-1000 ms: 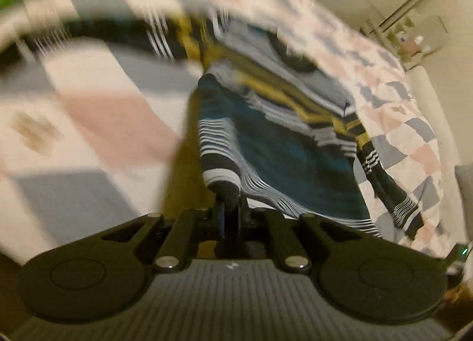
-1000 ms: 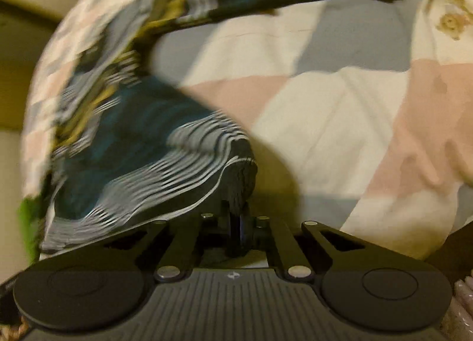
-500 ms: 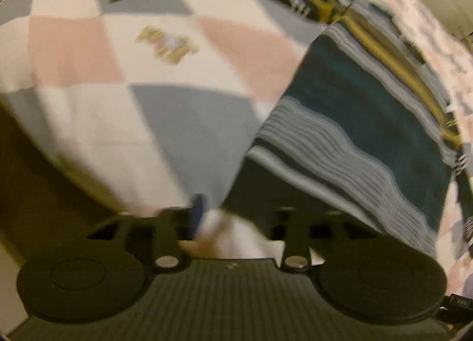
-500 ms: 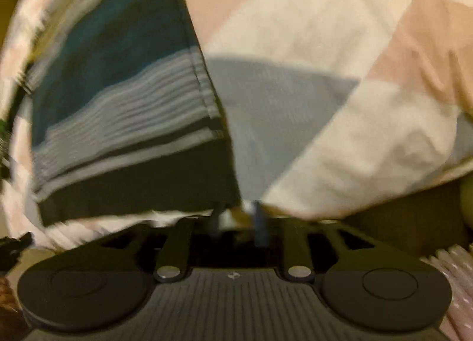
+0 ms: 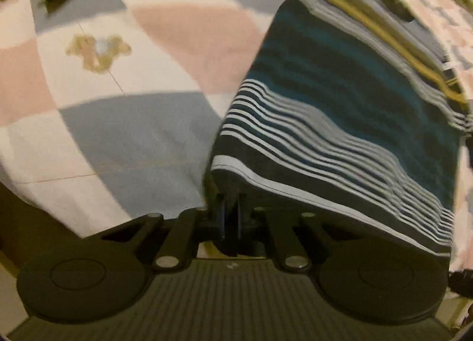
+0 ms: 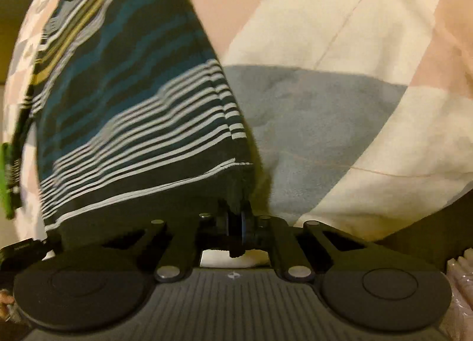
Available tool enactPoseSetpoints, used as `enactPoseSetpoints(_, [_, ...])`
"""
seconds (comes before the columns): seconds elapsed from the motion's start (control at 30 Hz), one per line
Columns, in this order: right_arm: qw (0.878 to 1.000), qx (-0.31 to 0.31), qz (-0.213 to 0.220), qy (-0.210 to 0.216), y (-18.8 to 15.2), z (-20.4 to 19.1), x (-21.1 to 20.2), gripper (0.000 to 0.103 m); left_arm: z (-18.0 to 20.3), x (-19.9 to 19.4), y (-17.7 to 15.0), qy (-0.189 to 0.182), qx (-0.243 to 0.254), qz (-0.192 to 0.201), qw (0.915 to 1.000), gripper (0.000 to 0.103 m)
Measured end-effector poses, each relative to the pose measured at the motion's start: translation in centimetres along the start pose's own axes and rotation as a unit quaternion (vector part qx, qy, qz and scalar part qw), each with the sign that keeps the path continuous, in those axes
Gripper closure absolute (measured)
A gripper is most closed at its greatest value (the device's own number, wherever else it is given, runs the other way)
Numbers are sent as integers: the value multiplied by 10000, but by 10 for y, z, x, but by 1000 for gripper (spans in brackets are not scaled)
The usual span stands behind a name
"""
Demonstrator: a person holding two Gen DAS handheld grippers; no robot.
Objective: Fold clothes
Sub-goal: 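Release the sweater with both grippers and withdraw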
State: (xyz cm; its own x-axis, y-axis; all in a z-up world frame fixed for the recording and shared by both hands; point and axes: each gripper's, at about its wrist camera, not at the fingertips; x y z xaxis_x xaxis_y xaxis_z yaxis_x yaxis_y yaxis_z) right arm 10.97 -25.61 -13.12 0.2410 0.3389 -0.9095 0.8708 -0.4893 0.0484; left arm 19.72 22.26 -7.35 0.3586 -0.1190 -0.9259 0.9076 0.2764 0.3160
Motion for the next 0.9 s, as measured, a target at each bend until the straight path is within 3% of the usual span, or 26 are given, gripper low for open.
enactPoseSetpoints(0.1, [9997,-140,75,174,1,5,-34,100,-2,-38,-14,-339,-4,249,9991,97])
enactPoseSetpoints(0.17, [9997,-65,197,152,2,14,-49,100,4,-39,-28,-269,109,270,9992,96])
enactPoseSetpoints(0.23, [9998,-63,192,-47,1,21,-42,100,10,-13,-41,77,144,-38,9999,95])
enactPoseSetpoints(0.27, [9994,-185,115,-255,-1,17,-29,100,15,6,-47,445,285,-339,9980,95])
enactPoseSetpoints(0.33, [9948,-631,42,-794,-3,5,2,94,25,39,-57,1149,688,-962,9863,97])
enactPoseSetpoints(0.37, [9926,-768,24,-939,-2,0,5,91,28,41,-60,1227,847,-1018,9836,96])
enactPoseSetpoints(0.4, [9900,-904,7,-1084,0,-6,8,78,19,34,-51,1200,777,-876,9858,92])
enactPoseSetpoints(0.43, [9870,-1039,-9,-1227,1,-11,11,57,10,27,-43,1172,706,-734,9879,88])
enactPoseSetpoints(0.5, [9824,-1185,229,-1427,2,-18,-4,32,-9,14,-25,1116,564,-450,9911,87])
enactPoseSetpoints(0.63, [9823,-892,674,-1505,5,-22,-34,33,-45,-14,9,1001,278,119,9945,86])
enactPoseSetpoints(0.73, [9890,-566,979,-950,12,-36,-45,37,-72,-34,35,911,63,546,9943,86])
enactPoseSetpoints(0.83, [9909,-545,1140,-462,17,-82,-33,40,-102,-34,80,870,65,789,9931,84])
enactPoseSetpoints(0.9, [9921,-553,1113,-150,25,-130,-9,41,-116,-30,110,882,395,862,9916,80])
Point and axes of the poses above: each gripper's, at about its wrist camera, not at the fingertips, and x roughly the way its jaws point, z to its right, y to its top, and after that the axes turned 7 degrees about z, right-handed
